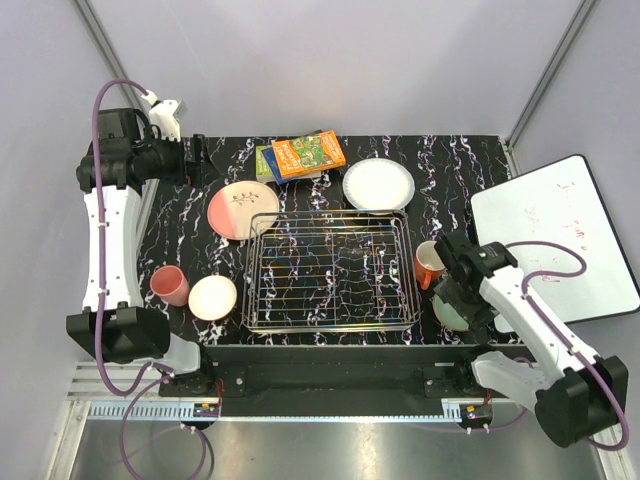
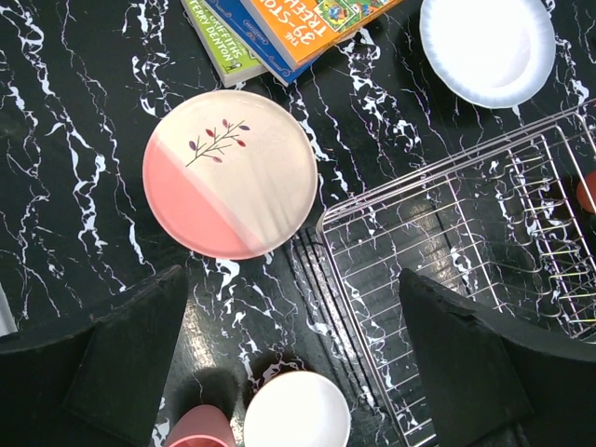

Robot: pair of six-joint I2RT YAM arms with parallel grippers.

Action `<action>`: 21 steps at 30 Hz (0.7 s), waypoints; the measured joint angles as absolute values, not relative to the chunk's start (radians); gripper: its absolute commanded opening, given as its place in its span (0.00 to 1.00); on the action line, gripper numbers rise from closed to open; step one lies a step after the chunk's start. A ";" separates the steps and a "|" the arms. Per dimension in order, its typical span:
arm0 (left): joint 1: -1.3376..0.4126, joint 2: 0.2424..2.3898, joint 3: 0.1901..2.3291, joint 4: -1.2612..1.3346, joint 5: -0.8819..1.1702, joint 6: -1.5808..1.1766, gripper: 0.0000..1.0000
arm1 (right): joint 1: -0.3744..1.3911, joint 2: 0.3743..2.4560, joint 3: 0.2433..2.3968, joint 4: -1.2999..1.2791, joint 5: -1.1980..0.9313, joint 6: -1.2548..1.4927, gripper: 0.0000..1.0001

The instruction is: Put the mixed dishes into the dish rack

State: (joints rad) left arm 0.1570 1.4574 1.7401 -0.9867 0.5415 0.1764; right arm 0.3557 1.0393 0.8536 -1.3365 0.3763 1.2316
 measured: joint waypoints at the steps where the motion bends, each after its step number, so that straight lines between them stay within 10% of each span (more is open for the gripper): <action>1: 0.157 1.457 1.740 -0.987 0.540 0.178 0.99 | 0.363 1.056 0.854 -1.336 0.371 1.231 0.87; 21: 0.157 1.459 1.732 -0.994 0.492 0.244 0.99 | 0.422 1.229 0.861 -1.332 0.290 1.224 0.84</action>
State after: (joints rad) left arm 0.1570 1.4590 1.7325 -0.9936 0.4923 0.2443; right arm 0.4225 1.2285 0.8608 -1.3323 0.2897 1.2243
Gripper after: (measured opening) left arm 0.988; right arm 0.843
